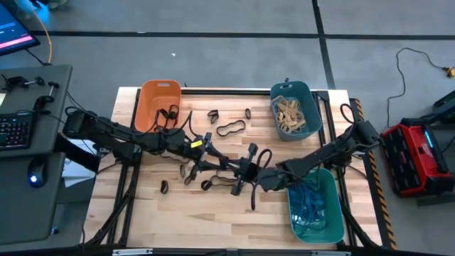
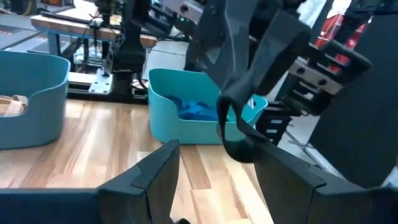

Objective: Sort rubber bands into baskets
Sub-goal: Put the black rubber band into the orange bin

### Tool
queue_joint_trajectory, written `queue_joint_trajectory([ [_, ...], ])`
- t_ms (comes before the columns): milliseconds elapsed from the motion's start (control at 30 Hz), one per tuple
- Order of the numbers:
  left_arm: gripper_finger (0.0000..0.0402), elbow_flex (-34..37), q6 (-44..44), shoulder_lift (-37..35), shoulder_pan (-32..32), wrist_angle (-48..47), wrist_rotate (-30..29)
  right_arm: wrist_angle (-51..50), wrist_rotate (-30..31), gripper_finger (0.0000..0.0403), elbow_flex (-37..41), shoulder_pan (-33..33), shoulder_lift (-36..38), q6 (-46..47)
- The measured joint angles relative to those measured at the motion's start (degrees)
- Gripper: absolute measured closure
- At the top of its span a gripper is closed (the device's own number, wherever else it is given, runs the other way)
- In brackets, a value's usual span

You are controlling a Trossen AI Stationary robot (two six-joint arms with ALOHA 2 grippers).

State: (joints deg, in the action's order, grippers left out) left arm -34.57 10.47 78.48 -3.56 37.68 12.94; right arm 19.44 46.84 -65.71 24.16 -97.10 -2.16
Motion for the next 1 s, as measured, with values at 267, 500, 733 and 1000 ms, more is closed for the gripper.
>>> queue_joint_trajectory([
  [267, 0.0206, 0.0, 0.0, 0.0, -1.0, -0.2, 1.9, 4.1, -0.1, 0.0403, 0.0, 0.0, 0.0, -4.9],
  [500, 0.0206, 0.0, 0.4, 0.0, -1.8, -0.1, 1.4, 4.6, 0.3, 0.0403, 0.0, 0.0, 0.0, -5.8],
  [733, 0.0206, 0.0, 0.9, 0.0, -1.7, 3.0, -1.5, 4.6, -0.4, 0.0403, 0.0, 0.0, 0.0, -5.4],
  [1000, 0.0222, -0.1, 0.9, 0.0, -1.7, 3.8, -1.5, 5.0, -0.4, 0.0403, 0.0, 0.0, 0.0, -5.4],
])
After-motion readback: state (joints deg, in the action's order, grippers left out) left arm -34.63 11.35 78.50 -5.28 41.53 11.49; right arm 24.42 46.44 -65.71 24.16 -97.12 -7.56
